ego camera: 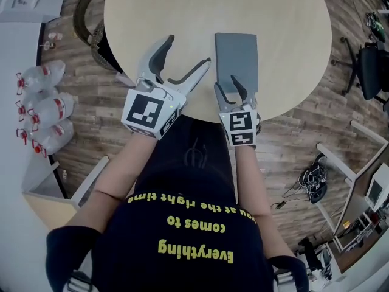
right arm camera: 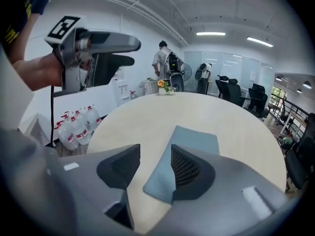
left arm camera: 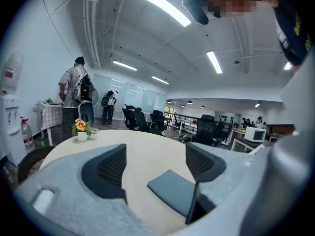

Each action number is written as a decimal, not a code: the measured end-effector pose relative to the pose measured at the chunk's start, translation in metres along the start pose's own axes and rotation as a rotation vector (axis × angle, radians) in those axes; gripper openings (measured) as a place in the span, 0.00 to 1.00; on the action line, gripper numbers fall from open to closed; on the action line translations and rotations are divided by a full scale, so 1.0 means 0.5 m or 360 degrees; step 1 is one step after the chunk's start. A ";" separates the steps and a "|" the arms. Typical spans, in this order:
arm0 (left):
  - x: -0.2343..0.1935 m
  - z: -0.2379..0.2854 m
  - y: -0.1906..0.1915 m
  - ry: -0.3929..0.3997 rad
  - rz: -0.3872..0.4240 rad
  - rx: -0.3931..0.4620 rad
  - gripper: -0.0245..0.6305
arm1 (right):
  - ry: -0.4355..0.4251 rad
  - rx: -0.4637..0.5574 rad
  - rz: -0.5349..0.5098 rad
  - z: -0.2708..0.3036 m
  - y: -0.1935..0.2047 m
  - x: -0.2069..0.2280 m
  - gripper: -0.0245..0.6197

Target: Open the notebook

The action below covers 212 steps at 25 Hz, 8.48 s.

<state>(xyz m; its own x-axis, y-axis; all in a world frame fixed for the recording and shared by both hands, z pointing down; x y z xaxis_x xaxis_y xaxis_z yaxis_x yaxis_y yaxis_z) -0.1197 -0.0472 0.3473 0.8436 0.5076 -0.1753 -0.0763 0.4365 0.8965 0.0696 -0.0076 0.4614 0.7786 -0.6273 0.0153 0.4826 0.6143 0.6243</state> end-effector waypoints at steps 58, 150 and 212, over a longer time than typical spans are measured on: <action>-0.025 -0.014 0.024 -0.0022 -0.0040 -0.0060 0.60 | 0.0317 0.0429 0.0482 -0.146 0.041 0.109 0.09; 0.028 0.044 -0.077 0.0184 0.0176 0.0097 0.05 | 0.0632 0.0544 0.0552 -0.321 0.002 0.302 0.06; 0.074 0.011 -0.204 0.0224 0.0358 0.0310 0.04 | 0.0453 0.0995 0.0242 -0.442 -0.216 0.169 0.06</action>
<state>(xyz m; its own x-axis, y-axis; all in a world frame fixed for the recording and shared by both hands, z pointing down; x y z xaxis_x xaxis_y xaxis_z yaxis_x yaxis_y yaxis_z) -0.0777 -0.0771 0.2516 0.7342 0.6789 -0.0064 -0.1380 0.1585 0.9777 0.1718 -0.0213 0.2225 0.9351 -0.3540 -0.0138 0.1056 0.2414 0.9647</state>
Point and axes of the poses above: the fingertips, and each gripper's own axes: z forward along the fingers, x to its right, y out of its underside, the point moved 9 cm from there along -z, backward along the fingers, and after that the axes turned 11 degrees about -x, right-handed, at the moved point
